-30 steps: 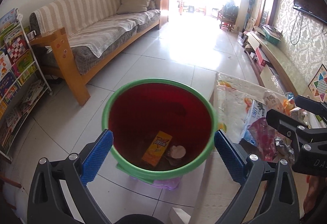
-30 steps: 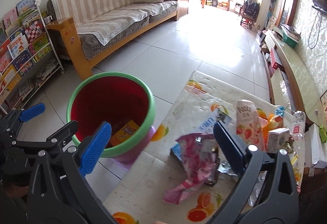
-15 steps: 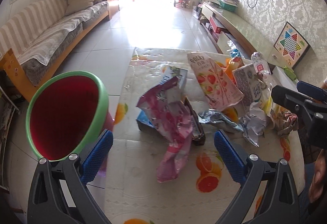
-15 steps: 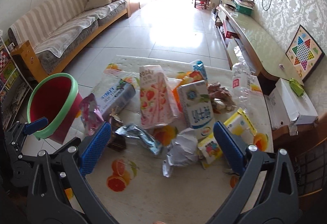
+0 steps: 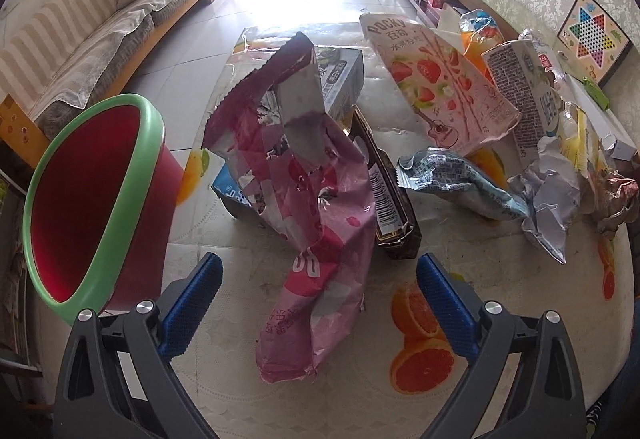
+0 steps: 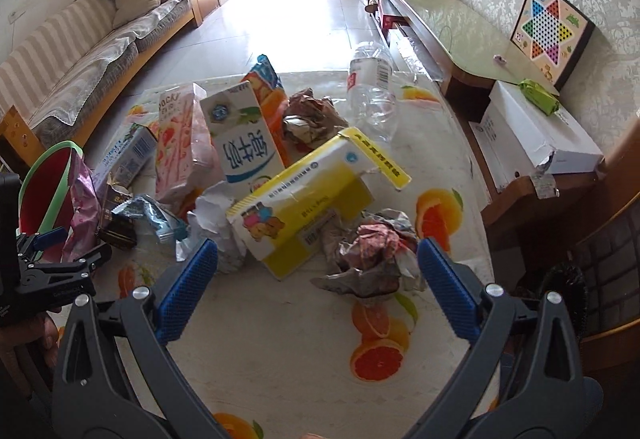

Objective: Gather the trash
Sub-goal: 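Grasp the pink snack bag with the left tool, then grasp the crumpled paper wad with the right tool while the left tool holds the pink bag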

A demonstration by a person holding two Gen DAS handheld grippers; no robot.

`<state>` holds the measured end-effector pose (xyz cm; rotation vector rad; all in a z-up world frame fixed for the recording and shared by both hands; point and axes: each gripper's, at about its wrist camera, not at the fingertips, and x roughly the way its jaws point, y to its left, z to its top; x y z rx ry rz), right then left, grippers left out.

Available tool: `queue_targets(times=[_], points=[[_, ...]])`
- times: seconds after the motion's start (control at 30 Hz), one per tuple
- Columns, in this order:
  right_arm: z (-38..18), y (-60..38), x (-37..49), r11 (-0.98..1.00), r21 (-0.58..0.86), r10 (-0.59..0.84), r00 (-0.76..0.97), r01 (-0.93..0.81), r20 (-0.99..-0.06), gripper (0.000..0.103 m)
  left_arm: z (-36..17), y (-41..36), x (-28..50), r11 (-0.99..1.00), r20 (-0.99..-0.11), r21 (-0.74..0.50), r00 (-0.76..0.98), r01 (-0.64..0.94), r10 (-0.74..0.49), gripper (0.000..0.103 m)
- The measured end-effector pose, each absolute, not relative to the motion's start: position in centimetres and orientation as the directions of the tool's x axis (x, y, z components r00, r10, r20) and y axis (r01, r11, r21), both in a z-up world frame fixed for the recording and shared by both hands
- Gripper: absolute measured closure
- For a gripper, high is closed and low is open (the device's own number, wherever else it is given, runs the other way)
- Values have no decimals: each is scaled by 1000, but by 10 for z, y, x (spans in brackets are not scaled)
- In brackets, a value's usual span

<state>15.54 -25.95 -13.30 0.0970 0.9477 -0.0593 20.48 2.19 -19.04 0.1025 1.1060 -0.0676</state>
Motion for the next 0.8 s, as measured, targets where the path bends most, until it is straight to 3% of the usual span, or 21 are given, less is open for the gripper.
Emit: queue_targets(times=[0.07,0.13,0.23,0.33,0.47,0.8], points=[[-138,-269,153,992,65,-12,580,111,-815,5,-194,22,205,994,-898,43,439,101,-6,24],[-140,-276,153,990,68,-17,577,125,-817,5,-197,24,204,995,-904,40,427,96,-5,48],[-140,-283,152,987,71,-25,579,142,-815,5,-200,27,203,995,-908,27,418,95,-15,67],[-140,-289,152,986,66,-35,581,153,-813,5,-199,30,200,995,-905,5,423,99,-37,81],[-141,-296,150,984,63,-44,576,165,-817,5,-192,32,194,995,-894,-24,442,99,-65,86],[-148,-317,142,979,62,-60,558,197,-828,5,-175,27,174,991,-870,-48,482,126,-103,87]])
